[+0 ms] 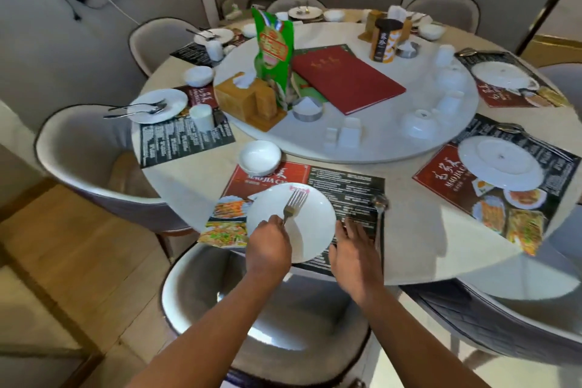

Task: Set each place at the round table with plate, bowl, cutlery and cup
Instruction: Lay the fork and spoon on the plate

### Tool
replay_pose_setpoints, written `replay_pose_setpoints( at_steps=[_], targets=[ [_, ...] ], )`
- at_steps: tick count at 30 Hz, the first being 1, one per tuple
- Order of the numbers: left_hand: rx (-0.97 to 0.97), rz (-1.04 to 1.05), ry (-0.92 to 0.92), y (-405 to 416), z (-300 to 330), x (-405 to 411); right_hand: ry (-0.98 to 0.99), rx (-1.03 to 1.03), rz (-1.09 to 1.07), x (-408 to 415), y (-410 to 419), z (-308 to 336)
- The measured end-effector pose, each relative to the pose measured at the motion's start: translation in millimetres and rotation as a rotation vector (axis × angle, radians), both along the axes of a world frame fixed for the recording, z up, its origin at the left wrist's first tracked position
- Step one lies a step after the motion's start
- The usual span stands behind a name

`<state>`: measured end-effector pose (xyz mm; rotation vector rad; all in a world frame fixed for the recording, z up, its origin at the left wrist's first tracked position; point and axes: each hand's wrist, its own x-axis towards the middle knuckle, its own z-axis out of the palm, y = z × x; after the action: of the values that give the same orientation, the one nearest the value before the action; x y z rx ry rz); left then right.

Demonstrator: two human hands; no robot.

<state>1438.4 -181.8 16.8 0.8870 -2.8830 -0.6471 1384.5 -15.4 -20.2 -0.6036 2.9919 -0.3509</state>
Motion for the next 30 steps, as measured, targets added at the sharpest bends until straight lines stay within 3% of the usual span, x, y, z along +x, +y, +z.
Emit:
replay_pose_setpoints(
  at_steps=[7,20,30],
  targets=[
    [-0.135,-0.04,-0.009,-30.1,-14.7,32.7,-0.039,0.067,-0.07,11.7,-10.8,-6.1],
    [-0.159,-0.198,-0.122,-21.9,-19.4,32.1,-0.102,0.117,-0.059,12.3,-10.8,-7.0],
    [-0.292,-0.282,-0.202,-17.1,-15.8,32.6,-0.174,0.124,-0.019,8.7,-6.6,-0.7]
  ],
)
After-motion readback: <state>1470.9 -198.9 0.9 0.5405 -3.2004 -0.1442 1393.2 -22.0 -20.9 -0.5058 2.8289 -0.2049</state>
